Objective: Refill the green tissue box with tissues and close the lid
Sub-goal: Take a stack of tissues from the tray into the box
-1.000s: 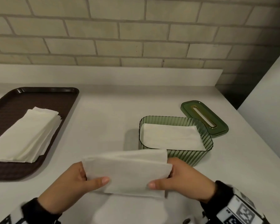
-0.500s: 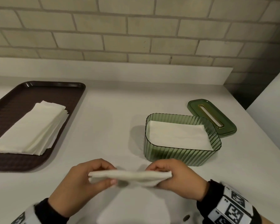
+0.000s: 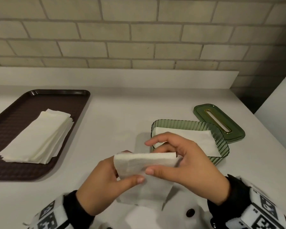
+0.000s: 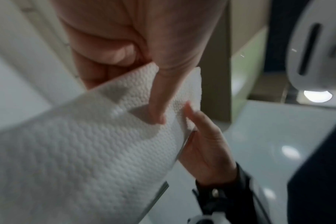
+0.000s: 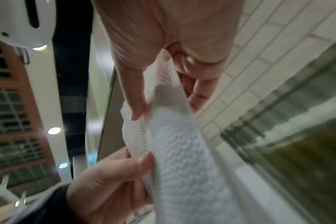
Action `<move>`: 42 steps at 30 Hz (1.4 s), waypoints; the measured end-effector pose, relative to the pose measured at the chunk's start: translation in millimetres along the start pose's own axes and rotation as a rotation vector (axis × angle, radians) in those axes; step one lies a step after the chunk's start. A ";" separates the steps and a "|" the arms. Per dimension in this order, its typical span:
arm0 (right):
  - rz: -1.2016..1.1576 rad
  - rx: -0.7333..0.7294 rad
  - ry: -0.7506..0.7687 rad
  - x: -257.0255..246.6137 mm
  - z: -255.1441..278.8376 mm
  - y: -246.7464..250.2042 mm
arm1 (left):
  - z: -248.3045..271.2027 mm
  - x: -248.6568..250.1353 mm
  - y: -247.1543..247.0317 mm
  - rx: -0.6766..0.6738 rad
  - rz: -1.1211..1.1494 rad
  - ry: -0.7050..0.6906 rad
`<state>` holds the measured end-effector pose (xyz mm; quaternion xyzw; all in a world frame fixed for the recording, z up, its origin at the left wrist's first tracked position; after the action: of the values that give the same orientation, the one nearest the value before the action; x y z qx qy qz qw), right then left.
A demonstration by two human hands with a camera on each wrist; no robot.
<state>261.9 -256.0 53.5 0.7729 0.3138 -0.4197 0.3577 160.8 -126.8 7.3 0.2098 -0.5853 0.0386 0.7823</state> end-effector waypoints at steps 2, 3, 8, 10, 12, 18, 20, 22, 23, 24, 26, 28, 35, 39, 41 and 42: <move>-0.121 -0.037 -0.082 11.4 2.5 -3.8 | -3.4 -11.1 1.8 -0.023 0.133 0.046; -0.188 -0.067 -0.134 20.1 5.9 -6.7 | -4.2 -16.5 2.9 -0.036 0.180 0.065; -0.205 -0.197 -0.223 49.1 17.7 -22.7 | -4.8 -29.2 4.6 -0.063 0.268 0.114; -0.189 -0.213 -0.201 50.0 14.9 -29.8 | -5.3 -28.5 -1.1 -0.095 0.247 0.109; -0.166 -0.174 -0.191 50.5 9.8 -31.8 | -6.0 -24.8 -2.3 -0.070 0.219 0.088; -0.085 -0.061 -0.134 51.4 -0.7 -26.5 | -4.4 -9.5 6.0 0.048 0.183 0.017; -0.080 -0.066 -0.152 55.5 1.8 -28.4 | -4.9 -13.7 5.7 0.038 0.181 0.047; -0.099 -0.079 -0.175 59.8 6.1 -31.8 | -4.5 -18.6 -0.9 -0.014 0.178 0.072; -0.116 -0.085 -0.184 61.3 7.9 -33.0 | -3.7 -19.1 -4.7 -0.035 0.186 0.085; -0.130 -0.085 -0.187 62.0 8.3 -32.8 | -3.4 -18.3 -7.3 -0.045 0.197 0.092; -0.140 -0.080 -0.176 60.8 5.9 -30.1 | -4.1 -14.0 -7.3 -0.041 0.220 0.084; -0.145 -0.100 -0.154 60.1 3.1 -27.6 | -4.4 -8.8 -2.9 -0.028 0.251 0.063; 0.009 -0.351 -0.260 87.4 24.5 -44.0 | -0.1 -19.7 -0.5 -0.007 0.114 0.109; -0.074 -0.307 -0.327 95.5 23.7 -50.0 | -0.8 -18.7 4.9 -0.008 0.199 0.122; -0.084 -0.254 -0.321 93.9 18.9 -47.3 | -2.4 -14.7 5.6 -0.066 0.325 0.128; -0.092 -0.222 -0.324 92.6 17.1 -44.8 | -3.5 -13.0 5.8 -0.099 0.394 0.135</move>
<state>261.2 -228.3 -47.1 0.6359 0.3318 -0.5173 0.4669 158.2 -117.7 -4.0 0.0497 -0.5623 0.1762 0.8064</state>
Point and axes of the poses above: each hand's wrist, its own z-axis away from the middle knuckle, its own y-axis out of the back of the hand, x = y × z, the point moved 6 cm from there along -z, towards the middle knuckle, and after that the axes turned 15 degrees about y, right-handed, at the moved point
